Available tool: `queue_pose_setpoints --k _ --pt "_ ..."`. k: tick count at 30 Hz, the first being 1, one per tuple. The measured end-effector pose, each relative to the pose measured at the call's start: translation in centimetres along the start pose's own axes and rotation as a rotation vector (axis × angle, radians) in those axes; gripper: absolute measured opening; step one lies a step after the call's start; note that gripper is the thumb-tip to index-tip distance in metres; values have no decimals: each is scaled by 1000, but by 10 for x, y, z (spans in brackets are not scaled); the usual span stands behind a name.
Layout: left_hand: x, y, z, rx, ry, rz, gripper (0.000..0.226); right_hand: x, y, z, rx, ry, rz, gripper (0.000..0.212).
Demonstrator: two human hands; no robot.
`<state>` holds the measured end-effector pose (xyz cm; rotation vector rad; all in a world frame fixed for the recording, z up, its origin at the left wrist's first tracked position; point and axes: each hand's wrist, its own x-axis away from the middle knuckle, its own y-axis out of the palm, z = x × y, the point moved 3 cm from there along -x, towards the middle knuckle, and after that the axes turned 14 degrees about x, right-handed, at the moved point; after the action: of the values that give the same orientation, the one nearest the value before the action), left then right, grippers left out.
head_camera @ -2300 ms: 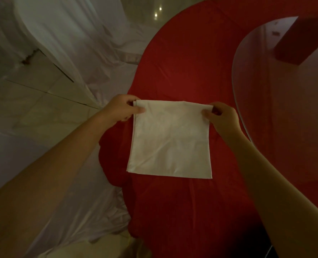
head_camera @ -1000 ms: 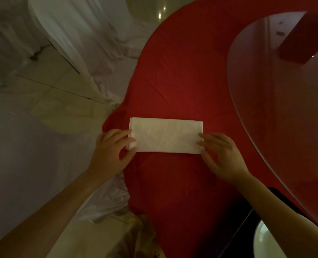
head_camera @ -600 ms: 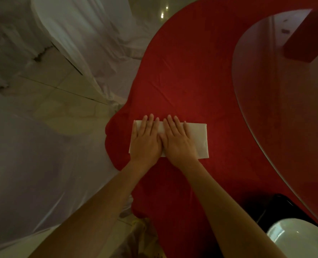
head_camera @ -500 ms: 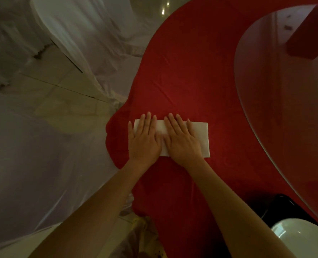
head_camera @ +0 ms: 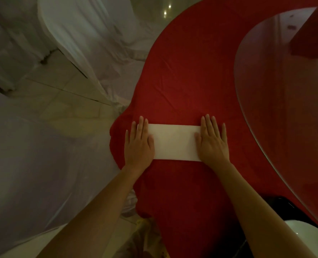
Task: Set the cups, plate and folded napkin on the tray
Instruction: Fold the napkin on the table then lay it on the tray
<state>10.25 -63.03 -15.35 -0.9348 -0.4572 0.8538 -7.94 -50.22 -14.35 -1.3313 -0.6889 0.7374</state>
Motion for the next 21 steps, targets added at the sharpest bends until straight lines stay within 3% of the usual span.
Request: queue_pose_setpoints --k 7,12,15,18,21 --pt "4 -23 -15 361 -162 -52 54 2 -17 16 -127 32 21 49" --pt "9 -48 -25 476 -212 86 42 34 -36 41 -544 381 249 21" --pt "14 -50 -24 524 -274 84 30 49 -31 46 -613 472 113 14" --pt "20 -48 -20 577 -339 64 26 58 -25 37 -622 429 -63 19" --pt "26 -49 -18 616 -392 101 26 64 -24 29 -648 399 -112 15"
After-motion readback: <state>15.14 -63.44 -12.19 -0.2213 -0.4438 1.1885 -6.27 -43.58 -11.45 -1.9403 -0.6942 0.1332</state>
